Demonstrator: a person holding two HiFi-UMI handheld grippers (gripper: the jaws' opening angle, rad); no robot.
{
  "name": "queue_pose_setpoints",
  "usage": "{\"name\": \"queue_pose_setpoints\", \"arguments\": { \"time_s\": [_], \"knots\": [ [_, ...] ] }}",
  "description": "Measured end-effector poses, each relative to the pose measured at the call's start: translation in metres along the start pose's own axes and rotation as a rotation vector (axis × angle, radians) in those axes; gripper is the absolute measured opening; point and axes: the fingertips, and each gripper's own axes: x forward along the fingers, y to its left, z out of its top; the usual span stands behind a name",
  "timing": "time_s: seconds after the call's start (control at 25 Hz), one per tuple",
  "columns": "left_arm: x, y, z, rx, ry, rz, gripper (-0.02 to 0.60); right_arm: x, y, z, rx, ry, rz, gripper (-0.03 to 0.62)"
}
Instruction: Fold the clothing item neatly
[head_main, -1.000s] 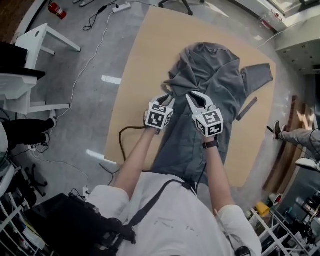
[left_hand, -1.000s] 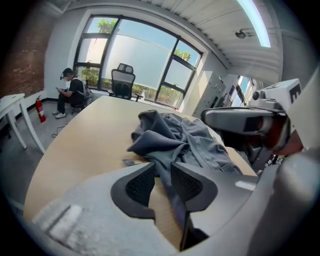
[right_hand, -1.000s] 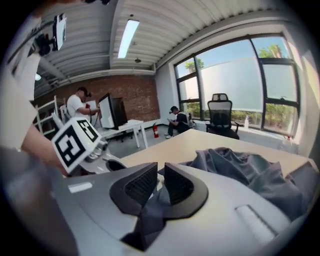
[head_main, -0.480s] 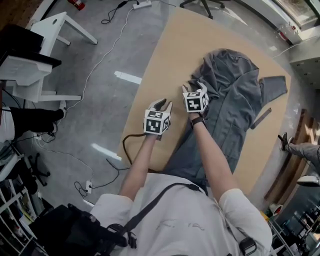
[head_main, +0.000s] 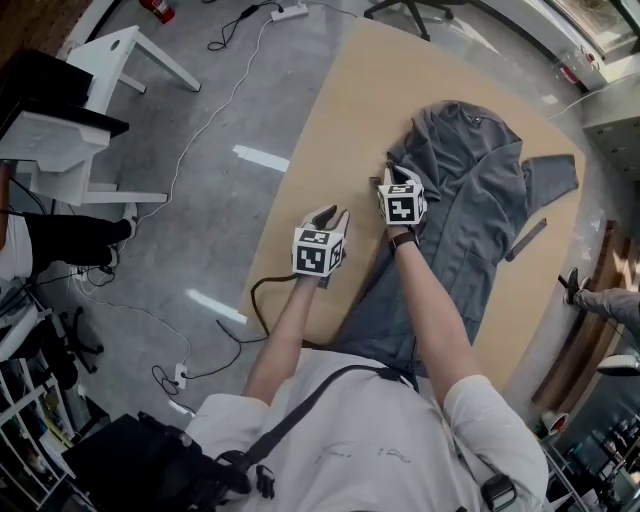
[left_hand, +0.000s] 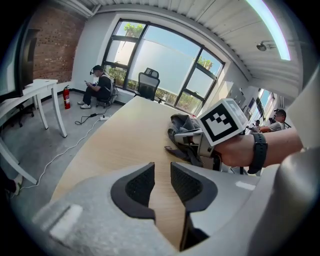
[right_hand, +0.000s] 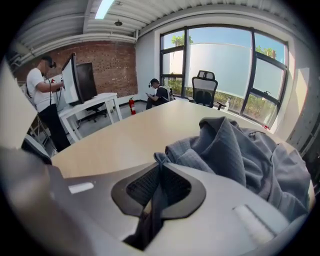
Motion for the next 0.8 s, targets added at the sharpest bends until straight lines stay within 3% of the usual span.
{"name": "queue_pose_setpoints", "arguments": {
  "time_s": [0.24,0.4,0.48,0.56,0.68,0.72,0.8],
  "knots": [
    [-0.001,-0.02,0.016,0.016,-0.035,-0.015,0.106,-0.094,-0.013,0.056,0.194,-0.3,0.177,0.023],
    [-0.004,-0.039,0.028,0.039,-0.055,-0.028,0.106,-0.193,-0.073,0.089,0.44,-0.523,0.211,0.025],
    [-0.002,-0.051,0.03,0.047,-0.06,-0.037,0.106,-0.23,-0.122,0.077,0.551,-0.583,0.137,0.025],
    [0.004,-0.067,0.031,0.058,-0.058,-0.053,0.106,-0.247,-0.176,0.043,0.647,-0.589,0.009,0.025],
    [0.011,-0.091,0.025,0.089,-0.033,-0.083,0.106,-0.237,-0.23,-0.033,0.762,-0.505,-0.155,0.029],
    [0.012,-0.1,0.021,0.097,-0.023,-0.093,0.106,-0.23,-0.239,-0.058,0.775,-0.454,-0.193,0.05],
    [0.015,-0.115,0.015,0.118,-0.007,-0.109,0.106,-0.22,-0.245,-0.1,0.766,-0.362,-0.241,0.153]
  ]
}}
